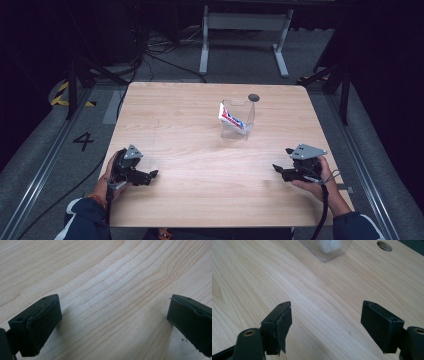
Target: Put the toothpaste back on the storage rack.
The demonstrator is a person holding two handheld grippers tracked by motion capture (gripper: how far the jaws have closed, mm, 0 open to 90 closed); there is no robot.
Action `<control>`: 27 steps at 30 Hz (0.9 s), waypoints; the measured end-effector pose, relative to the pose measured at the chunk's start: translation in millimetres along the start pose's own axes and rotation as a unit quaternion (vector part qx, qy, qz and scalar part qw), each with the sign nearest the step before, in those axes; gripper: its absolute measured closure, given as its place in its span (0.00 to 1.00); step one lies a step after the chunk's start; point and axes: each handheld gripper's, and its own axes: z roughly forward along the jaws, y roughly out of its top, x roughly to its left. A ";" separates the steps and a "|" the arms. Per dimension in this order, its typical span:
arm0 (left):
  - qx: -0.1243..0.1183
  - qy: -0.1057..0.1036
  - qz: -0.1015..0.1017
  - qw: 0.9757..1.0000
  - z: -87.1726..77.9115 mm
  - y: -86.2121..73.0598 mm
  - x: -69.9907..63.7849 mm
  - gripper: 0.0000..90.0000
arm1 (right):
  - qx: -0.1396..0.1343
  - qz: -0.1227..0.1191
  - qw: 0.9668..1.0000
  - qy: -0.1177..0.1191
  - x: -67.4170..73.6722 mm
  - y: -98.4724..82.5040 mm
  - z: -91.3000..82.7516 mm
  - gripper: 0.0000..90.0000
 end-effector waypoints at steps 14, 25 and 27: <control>0.001 -0.002 -0.003 1.000 -0.1 -0.1 -0.4 0.00 | 0.014 0.059 0.998 0.003 -8.1 -43.8 -2.8 0.25; 0.001 -0.003 -0.003 1.000 0.1 -0.1 -0.4 0.00 | 0.013 0.110 0.994 0.011 -11.7 -73.0 -6.9 0.19; 0.001 -0.003 -0.002 1.000 0.0 -0.1 -0.3 0.00 | 0.016 0.124 0.992 0.015 -13.7 -74.6 -7.8 0.19</control>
